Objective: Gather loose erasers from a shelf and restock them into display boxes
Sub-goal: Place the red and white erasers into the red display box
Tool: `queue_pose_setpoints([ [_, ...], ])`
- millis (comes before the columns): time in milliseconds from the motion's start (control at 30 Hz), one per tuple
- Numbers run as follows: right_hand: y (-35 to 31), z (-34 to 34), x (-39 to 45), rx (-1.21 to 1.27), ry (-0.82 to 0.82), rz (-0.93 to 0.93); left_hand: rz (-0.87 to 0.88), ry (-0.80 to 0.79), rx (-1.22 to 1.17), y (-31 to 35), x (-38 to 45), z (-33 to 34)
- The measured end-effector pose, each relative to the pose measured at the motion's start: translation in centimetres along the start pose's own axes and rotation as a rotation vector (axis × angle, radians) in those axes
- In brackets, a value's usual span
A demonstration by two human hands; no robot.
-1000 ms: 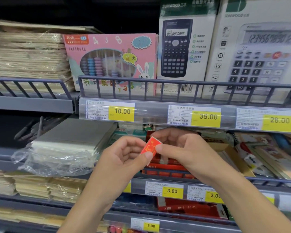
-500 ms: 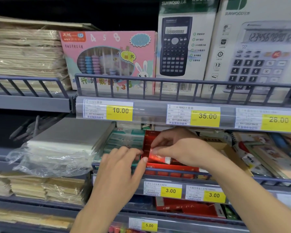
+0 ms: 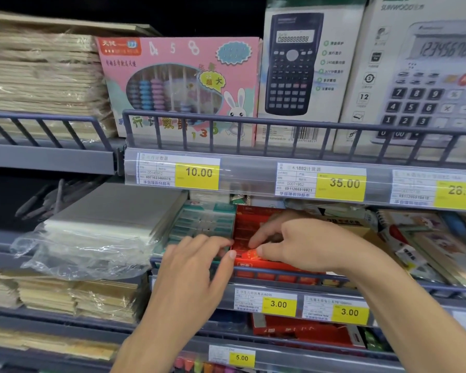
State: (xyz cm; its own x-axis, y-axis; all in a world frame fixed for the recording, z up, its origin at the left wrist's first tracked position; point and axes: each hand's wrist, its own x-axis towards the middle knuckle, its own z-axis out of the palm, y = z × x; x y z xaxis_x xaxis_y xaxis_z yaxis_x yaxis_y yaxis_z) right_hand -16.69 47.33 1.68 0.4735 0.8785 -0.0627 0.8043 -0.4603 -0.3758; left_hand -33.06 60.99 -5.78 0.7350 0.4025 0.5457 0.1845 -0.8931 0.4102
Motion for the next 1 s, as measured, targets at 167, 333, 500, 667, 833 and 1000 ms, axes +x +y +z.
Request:
queue_pose_setpoints([
  [167,0.6,-0.3,-1.0,-0.030,-0.030,-0.020,0.004,0.002,0.001,0.0,0.0,0.0],
  [333,0.4,1.3,-0.8,0.092,0.138,-0.057,0.003,0.012,-0.005,0.0,-0.1,0.0],
  [500,0.3,2.3,-1.3,0.040,0.167,-0.100,0.002,0.011,-0.002,0.0,-0.1,0.0],
  [667,0.6,2.6,-2.0,-0.005,0.080,-0.184,0.010,0.024,-0.001,-0.2,-0.2,0.2],
  [833,0.5,2.5,-2.7,0.024,0.099,-0.218,0.003,-0.012,-0.013,-0.1,-0.1,-0.1],
  [1000,0.2,3.0,-4.2,0.268,0.400,-0.159,-0.030,-0.006,-0.196,-0.1,-0.7,-1.4],
])
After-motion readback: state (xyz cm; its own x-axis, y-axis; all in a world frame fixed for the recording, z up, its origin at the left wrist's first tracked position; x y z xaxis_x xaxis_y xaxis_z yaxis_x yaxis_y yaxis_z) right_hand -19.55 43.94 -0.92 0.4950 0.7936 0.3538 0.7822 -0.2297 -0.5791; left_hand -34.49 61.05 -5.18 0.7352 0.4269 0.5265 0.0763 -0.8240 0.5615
